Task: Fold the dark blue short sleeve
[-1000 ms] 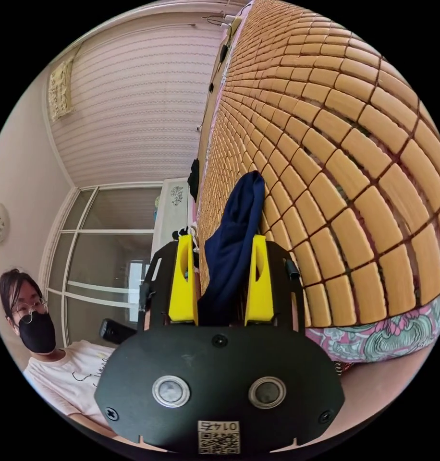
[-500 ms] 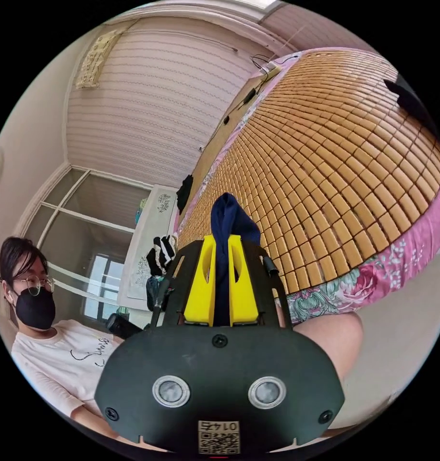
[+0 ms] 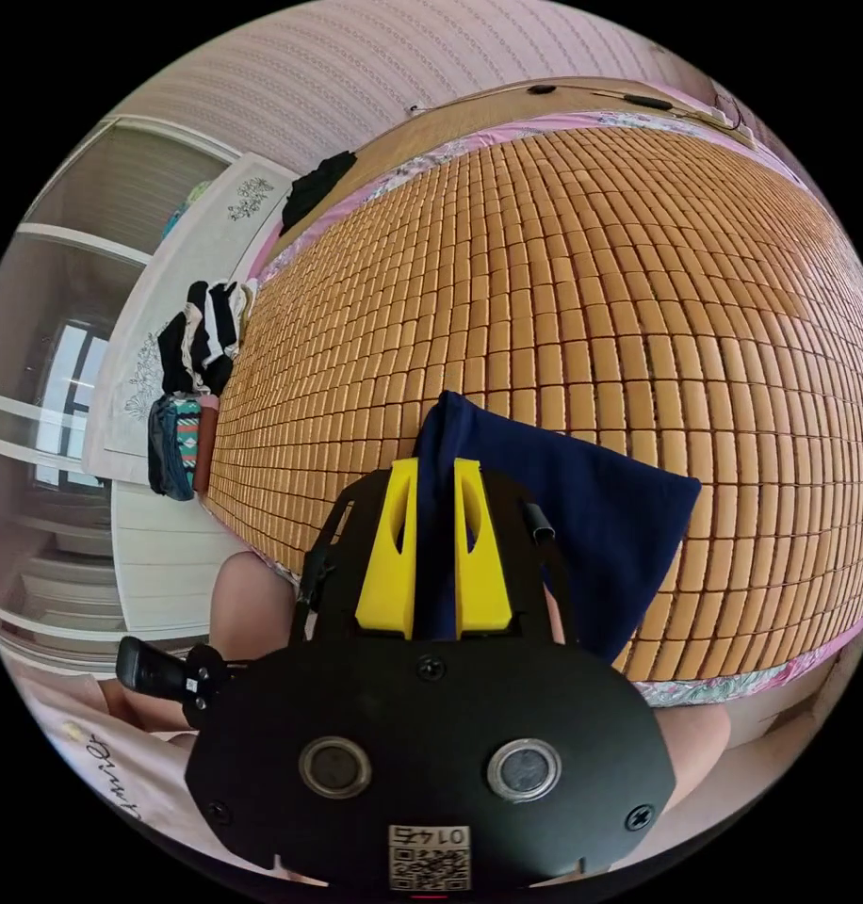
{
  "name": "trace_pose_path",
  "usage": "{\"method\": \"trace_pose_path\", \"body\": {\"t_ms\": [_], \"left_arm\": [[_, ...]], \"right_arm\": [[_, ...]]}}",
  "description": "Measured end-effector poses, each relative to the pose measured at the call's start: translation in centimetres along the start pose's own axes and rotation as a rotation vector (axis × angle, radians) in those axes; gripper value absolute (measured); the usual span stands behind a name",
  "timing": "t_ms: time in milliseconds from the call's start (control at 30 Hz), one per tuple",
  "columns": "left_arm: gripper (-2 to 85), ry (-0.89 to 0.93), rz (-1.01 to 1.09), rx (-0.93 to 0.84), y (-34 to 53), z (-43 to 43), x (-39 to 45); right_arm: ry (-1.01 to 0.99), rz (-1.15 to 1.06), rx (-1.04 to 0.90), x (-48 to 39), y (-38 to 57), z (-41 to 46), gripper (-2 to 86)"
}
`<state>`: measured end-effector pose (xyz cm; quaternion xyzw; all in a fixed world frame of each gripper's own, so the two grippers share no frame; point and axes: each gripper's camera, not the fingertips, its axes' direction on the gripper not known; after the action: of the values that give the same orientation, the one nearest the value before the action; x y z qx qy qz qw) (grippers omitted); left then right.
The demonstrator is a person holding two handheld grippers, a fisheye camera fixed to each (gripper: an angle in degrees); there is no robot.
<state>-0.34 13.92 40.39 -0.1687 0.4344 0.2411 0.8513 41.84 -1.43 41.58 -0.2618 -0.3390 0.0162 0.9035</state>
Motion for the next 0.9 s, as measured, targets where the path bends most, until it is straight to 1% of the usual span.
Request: {"method": "trace_pose_path", "body": {"t_ms": [100,200,300,367,467,533,600,667,767,867,900], "left_arm": [[3.9,-0.042,0.001,-0.034,0.4,-0.7,-1.0],[1.5,-0.026,-0.084,-0.069,1.4,-1.5,-2.8],[-0.2,0.018,-0.16,-0.081,2.1,-2.1,-4.6],[-0.6,0.032,-0.17,-0.087,2.0,-2.3,-5.1],[-0.8,0.018,-0.18,-0.107,1.6,-2.4,-5.2],[-0.9,0.004,-0.228,-0.122,1.6,-2.4,-5.5],[-0.9,0.025,-0.281,-0.152,1.8,-2.2,-6.1],[-0.9,0.036,-0.335,-0.181,1.9,-2.1,-6.7],[-0.6,0.038,-0.416,-0.221,2.1,-1.8,-7.7],[0.4,-0.001,-0.449,-0.243,2.0,-1.8,-8.2],[2.3,-0.007,-0.457,-0.234,2.0,-2.0,-8.2]], "right_arm": [[-0.047,-0.04,-0.004,-1.9,-0.8,1.2,6.3],[-0.116,-0.06,0.012,-2.4,-1.5,1.3,5.2],[-0.033,-0.105,-0.007,-3.0,-2.6,1.7,4.7],[0.062,-0.142,-0.047,-3.9,-3.9,2.7,5.0],[0.124,-0.205,-0.081,-5.7,-5.7,4.4,6.8],[0.152,-0.24,-0.092,-6.9,-6.6,5.6,7.3],[0.165,-0.278,-0.15,-7.8,-7.4,7.4,6.9],[0.188,-0.313,-0.232,-8.7,-7.9,9.6,4.3],[0.2,-0.364,-0.17,-10.4,-8.1,9.1,1.6],[0.11,-0.384,-0.121,-11.3,-8.4,7.9,1.7],[0.092,-0.396,-0.114,-11.5,-8.4,7.6,1.9]]}}
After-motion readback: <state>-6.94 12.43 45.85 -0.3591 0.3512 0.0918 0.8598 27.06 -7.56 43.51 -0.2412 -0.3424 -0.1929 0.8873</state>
